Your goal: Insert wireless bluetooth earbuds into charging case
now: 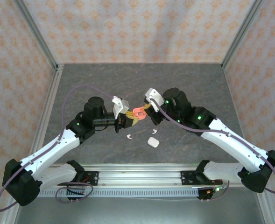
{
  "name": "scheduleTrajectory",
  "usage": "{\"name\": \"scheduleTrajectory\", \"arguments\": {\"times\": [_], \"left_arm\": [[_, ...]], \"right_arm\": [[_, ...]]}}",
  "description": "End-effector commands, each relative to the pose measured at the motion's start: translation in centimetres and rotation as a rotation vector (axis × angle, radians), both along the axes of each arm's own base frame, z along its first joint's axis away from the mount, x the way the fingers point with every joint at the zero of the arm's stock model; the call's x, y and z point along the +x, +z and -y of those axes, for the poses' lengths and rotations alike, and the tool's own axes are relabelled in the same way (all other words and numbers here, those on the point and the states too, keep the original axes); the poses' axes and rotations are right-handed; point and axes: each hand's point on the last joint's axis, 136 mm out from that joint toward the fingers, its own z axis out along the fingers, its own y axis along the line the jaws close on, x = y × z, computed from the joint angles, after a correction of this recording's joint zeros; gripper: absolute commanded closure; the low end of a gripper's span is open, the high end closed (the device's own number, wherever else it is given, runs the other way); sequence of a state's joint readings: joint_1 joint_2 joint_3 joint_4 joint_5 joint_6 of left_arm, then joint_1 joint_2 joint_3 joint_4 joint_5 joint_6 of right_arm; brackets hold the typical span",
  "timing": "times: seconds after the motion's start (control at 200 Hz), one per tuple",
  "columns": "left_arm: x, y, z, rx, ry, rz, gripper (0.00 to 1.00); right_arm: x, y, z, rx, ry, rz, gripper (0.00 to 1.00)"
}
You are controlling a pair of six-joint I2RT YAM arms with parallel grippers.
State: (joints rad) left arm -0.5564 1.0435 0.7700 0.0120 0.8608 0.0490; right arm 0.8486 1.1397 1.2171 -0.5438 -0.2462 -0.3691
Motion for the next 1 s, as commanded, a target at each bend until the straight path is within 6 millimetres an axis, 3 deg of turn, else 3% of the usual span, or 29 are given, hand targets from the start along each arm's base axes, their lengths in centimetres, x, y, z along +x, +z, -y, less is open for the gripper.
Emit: {"name": "scheduleTrajectory", "arguments": {"times": [0.0, 0.51, 0.996], "left_arm": [[-0.3, 2.6, 0.3, -0.049, -0.027, 0.049, 1.00], [-0.1, 3.4, 0.4, -0.061, -0.023, 0.056, 1.00], [-0.1, 3.5, 0.4, -0.062, -0.019, 0.056, 1.00]], "right_arm": [[0.0, -0.5, 0.0, -0.031, 0.011, 0.027, 0.94], [-0.7, -1.9, 0.3, -0.076, 0.050, 0.051, 0.94], [-3.6, -1.7, -0.7, -0.021, 0.198, -0.009, 0.91]]}}
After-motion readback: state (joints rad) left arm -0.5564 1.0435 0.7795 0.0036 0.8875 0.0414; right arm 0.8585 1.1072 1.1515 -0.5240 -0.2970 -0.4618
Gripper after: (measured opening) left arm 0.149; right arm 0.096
